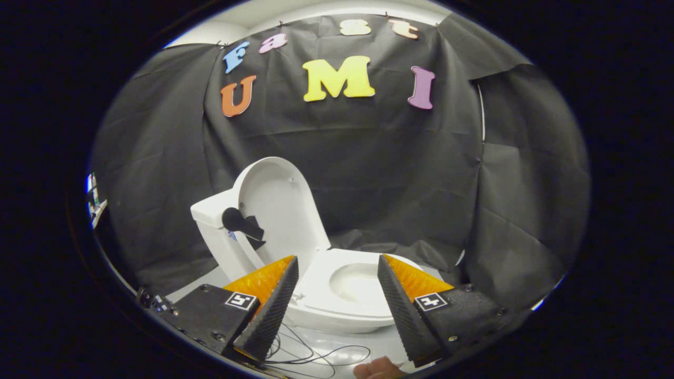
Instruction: Open the toilet lid.
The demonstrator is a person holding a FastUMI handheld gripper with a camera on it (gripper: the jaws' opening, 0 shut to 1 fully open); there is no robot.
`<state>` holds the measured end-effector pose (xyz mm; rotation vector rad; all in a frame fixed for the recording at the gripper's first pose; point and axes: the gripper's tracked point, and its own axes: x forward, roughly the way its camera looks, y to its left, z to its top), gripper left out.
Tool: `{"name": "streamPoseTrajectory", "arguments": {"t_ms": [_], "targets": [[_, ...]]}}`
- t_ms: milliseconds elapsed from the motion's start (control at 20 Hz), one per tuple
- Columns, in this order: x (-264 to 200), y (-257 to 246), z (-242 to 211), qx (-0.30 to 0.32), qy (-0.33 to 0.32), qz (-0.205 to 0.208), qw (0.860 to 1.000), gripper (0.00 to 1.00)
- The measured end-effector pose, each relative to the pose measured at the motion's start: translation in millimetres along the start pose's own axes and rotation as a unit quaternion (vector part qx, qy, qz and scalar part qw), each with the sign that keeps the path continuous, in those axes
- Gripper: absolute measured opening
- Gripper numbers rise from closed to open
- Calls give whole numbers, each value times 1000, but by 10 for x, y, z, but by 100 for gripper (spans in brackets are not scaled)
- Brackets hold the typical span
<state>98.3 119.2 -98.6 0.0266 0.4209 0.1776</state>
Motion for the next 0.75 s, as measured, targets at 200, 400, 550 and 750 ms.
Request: {"name": "streamPoseTrajectory", "arguments": {"t_ms": [200, 400, 550, 750], "targets": [[-252, -254, -25, 1, -37, -7, 999, 94], [-436, -404, -113, 2, -63, 1, 998, 94], [-546, -504, -111, 10, -89, 12, 996, 94], [-660, -680, -153, 5, -124, 13, 992, 94]]}}
